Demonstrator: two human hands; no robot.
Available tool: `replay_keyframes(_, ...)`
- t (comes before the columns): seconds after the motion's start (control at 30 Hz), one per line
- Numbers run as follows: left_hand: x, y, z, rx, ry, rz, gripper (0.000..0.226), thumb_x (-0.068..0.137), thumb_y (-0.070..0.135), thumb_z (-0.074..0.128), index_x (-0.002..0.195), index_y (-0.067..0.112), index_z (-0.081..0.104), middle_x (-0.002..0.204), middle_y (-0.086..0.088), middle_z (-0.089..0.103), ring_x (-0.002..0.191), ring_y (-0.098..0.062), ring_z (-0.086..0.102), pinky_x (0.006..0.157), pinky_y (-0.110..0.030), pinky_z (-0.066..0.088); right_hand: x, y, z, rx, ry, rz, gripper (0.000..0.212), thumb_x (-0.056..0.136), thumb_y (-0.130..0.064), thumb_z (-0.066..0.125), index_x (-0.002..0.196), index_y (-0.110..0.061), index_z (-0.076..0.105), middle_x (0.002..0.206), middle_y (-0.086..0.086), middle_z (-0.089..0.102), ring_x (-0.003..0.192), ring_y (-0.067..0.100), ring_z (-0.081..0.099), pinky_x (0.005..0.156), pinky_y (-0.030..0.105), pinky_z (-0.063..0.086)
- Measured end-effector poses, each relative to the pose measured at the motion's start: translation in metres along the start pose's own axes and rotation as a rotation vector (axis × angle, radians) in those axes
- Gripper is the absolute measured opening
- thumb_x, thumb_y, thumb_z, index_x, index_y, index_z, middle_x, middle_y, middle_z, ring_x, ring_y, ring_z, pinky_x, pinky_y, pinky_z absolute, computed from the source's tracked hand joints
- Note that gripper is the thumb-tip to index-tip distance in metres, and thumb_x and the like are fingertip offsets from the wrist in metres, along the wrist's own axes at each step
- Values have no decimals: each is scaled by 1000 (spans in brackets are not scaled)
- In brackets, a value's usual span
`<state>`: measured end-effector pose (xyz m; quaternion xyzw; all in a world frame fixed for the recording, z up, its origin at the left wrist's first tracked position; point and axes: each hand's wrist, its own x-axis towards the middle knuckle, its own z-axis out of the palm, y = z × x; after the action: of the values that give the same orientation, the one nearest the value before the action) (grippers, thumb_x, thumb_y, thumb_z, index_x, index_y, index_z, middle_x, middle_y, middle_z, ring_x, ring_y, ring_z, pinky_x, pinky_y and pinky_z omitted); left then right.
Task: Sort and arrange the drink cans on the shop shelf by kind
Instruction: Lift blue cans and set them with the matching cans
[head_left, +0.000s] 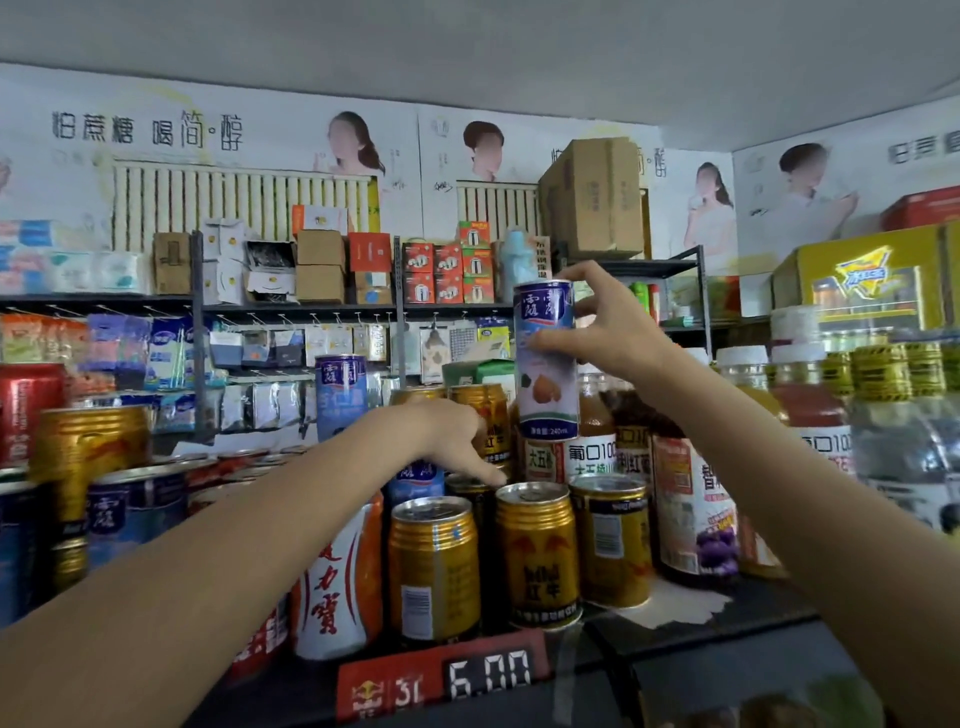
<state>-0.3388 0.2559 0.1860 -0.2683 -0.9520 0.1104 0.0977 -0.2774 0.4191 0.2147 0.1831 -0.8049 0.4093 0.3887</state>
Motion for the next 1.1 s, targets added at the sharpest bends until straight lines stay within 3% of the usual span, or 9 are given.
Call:
replay_keyframes(0.13, 7, 11, -1, 5, -124, -35, 70, 89, 54, 46, 143, 12, 30, 146, -7, 35, 130, -24, 38, 101, -34, 33, -3, 5, -16, 4, -37, 31, 46, 76, -16, 73, 111, -18, 44, 85, 4, 61, 72, 18, 61, 62, 27, 49)
replay_keyframes(0.33, 14, 16, 1, -102, -163, -43, 60, 91, 38, 53, 140, 12, 32, 133, -6, 43, 121, -24, 43, 91, -31, 38, -20, 17, -31, -42, -105, 71, 46, 74, -16, 73, 109, -17, 44, 98, 14, 64, 87, 31, 65, 79, 45, 55)
replay_keyframes(0.5, 9, 13, -7, -318, -111, -57, 72, 80, 32, 69, 137, 14, 30, 139, -7, 37, 109, -19, 42, 86, -29, 38, -39, 11, -62, -34, -69, 88, 45, 78, -14, 69, 114, -16, 41, 92, 5, 60, 74, 17, 63, 59, 24, 52)
replay_keyframes(0.63, -3, 12, -21, -424, 19, -78, 71, 77, 30, 72, 134, 16, 33, 145, -6, 30, 129, -25, 34, 101, -37, 33, -60, 12, -79, -191, -205, 191, 51, 74, -15, 72, 114, -16, 40, 95, 9, 62, 84, 24, 63, 74, 39, 55)
replay_keyframes(0.7, -9, 15, -29, -443, 100, -87, 69, 78, 30, 71, 134, 18, 33, 144, -7, 31, 129, -25, 34, 101, -36, 32, -74, 18, -75, -323, -242, 232, 56, 72, -20, 76, 114, -19, 39, 93, 7, 60, 82, 21, 61, 70, 34, 54)
replay_keyframes(0.87, -21, 25, -44, -645, 350, -92, 62, 78, 27, 72, 127, 17, 35, 138, -8, 37, 107, -20, 39, 84, -31, 35, -102, 32, -57, -567, -269, 218, 56, 71, -25, 77, 108, -15, 37, 85, -3, 54, 75, 17, 58, 69, 34, 54)
replay_keyframes(0.97, -29, 32, -51, -774, 514, -101, 58, 78, 31, 72, 123, 18, 37, 134, -6, 38, 102, -19, 38, 80, -32, 36, -105, 34, -51, -644, -204, 172, 56, 72, -28, 77, 110, -13, 39, 101, 5, 53, 85, 23, 55, 70, 33, 49)
replay_keyframes(1.03, -35, 37, -54, -881, 578, -86, 57, 79, 30, 71, 122, 19, 36, 122, -3, 39, 100, -18, 39, 72, -29, 38, -107, 36, -47, -695, -182, 160, 56, 73, -30, 76, 112, -13, 40, 111, 5, 42, 93, 22, 51, 75, 28, 45)
replay_keyframes(1.1, -41, 40, -56, -1043, 610, -80, 53, 80, 28, 69, 122, 21, 36, 109, 0, 36, 96, -18, 42, 62, -26, 41, -109, 39, -45, -733, -186, 165, 55, 75, -32, 74, 114, -14, 39, 118, 7, 40, 99, 25, 51, 84, 32, 48)
